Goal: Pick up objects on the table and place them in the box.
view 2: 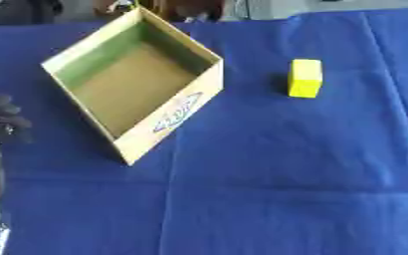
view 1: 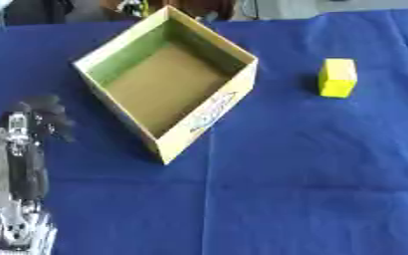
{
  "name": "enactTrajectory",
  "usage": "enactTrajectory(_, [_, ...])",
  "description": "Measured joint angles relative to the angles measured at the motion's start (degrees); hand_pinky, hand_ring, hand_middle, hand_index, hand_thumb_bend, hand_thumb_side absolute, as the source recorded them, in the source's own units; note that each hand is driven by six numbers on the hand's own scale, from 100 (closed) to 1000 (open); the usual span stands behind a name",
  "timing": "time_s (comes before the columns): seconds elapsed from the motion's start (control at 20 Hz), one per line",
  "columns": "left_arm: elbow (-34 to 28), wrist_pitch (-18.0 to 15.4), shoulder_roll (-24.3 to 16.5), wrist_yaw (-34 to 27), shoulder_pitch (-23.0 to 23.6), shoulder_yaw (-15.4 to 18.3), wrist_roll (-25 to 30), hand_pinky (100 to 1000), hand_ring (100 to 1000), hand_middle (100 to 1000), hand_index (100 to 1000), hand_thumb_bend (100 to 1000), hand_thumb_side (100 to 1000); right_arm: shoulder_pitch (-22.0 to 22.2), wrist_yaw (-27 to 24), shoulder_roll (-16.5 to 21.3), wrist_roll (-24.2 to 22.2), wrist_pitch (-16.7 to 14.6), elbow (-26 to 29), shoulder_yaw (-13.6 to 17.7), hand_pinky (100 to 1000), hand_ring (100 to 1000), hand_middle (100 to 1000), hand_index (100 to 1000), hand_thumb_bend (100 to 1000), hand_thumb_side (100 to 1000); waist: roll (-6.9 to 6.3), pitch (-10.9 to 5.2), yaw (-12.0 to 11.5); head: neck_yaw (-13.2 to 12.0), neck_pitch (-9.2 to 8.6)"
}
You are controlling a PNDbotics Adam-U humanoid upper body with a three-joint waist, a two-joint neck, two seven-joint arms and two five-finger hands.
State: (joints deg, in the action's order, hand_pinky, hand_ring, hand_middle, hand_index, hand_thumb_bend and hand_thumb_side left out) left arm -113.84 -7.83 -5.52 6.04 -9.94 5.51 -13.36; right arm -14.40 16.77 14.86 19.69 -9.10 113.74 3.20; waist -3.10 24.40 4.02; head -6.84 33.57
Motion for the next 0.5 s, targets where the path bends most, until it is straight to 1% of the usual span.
enactTrajectory(0.2, [0.0,0.0,0.0,0.0,0.0,0.0,0.1,303,453,491,633,100,901,0.0,0.0,0.2,0.2,-0.5,0.0,0.0,670,901,706,811,100,826,0.06,0.11,-0.1,0.2,-0.22])
enactTrajectory(0.3, [0.0,0.0,0.0,0.0,0.0,0.0,0.2,303,453,491,633,100,902,0.1,0.0,1.2,0.5,-1.1,0.0,0.0,681,902,718,819,100,837,0.19,0.29,-0.2,0.4,-0.44])
enactTrajectory(0.35, [0.0,0.0,0.0,0.0,0.0,0.0,0.2,302,453,491,633,100,902,0.1,0.1,2.1,0.7,-1.5,0.0,0.1,691,901,728,829,100,1000,0.3,0.35,-0.2,0.5,-0.45])
enactTrajectory(0.4, [0.0,0.0,0.0,0.0,0.0,0.0,0.2,302,453,491,633,100,902,0.1,0.6,3.2,0.9,-2.1,0.0,0.3,699,899,740,838,100,869,0.39,0.36,-0.3,0.6,-0.46])
enactTrajectory(0.5, [0.0,0.0,0.0,0.0,0.0,0.0,0.3,302,453,491,633,100,902,0.0,1.8,6.8,1.4,-3.3,0.0,0.9,716,895,758,852,100,884,0.57,0.36,-0.3,0.9,-0.47])
